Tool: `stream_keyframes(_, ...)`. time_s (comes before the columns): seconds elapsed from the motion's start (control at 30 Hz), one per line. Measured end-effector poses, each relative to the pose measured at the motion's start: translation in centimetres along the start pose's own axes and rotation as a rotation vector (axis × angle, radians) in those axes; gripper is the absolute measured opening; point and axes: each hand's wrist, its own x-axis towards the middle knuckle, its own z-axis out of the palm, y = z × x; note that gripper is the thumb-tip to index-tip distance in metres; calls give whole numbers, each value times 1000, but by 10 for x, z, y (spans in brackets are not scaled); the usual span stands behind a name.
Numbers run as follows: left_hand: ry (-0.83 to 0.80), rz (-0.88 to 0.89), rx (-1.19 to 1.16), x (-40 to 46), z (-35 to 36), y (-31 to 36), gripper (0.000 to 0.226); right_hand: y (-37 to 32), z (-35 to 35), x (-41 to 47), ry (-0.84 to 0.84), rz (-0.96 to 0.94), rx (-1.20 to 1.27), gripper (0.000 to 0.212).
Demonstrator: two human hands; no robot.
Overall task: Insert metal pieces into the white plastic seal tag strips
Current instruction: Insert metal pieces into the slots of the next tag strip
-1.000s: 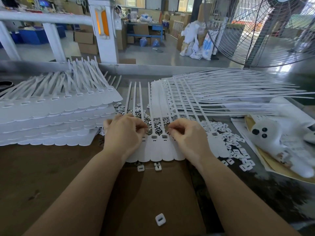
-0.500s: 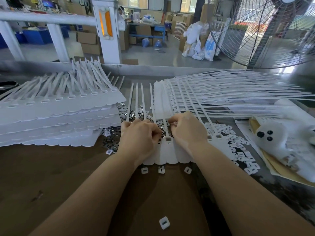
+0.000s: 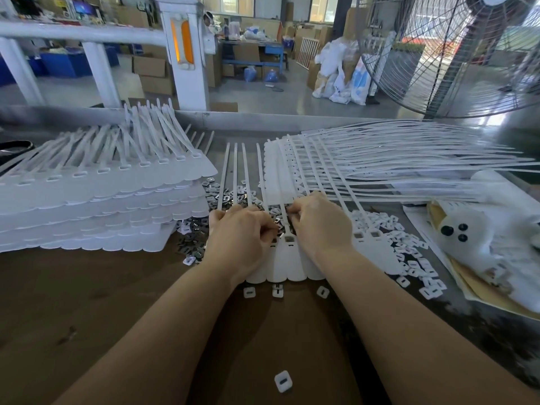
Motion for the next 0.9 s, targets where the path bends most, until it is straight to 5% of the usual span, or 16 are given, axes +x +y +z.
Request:
stream_keyframes(0.33, -10, -26, -46, 0, 1, -3, 14, 9, -14, -22, 237, -15, 456, 15)
stream_keyframes(0.7, 97, -15, -224, -6, -4, -1, 9, 7, -8, -33, 159, -139, 730, 12)
stream_keyframes(0.9, 8, -47, -366, -2, -10, 4, 15, 7, -6, -33, 130, -166, 748, 12)
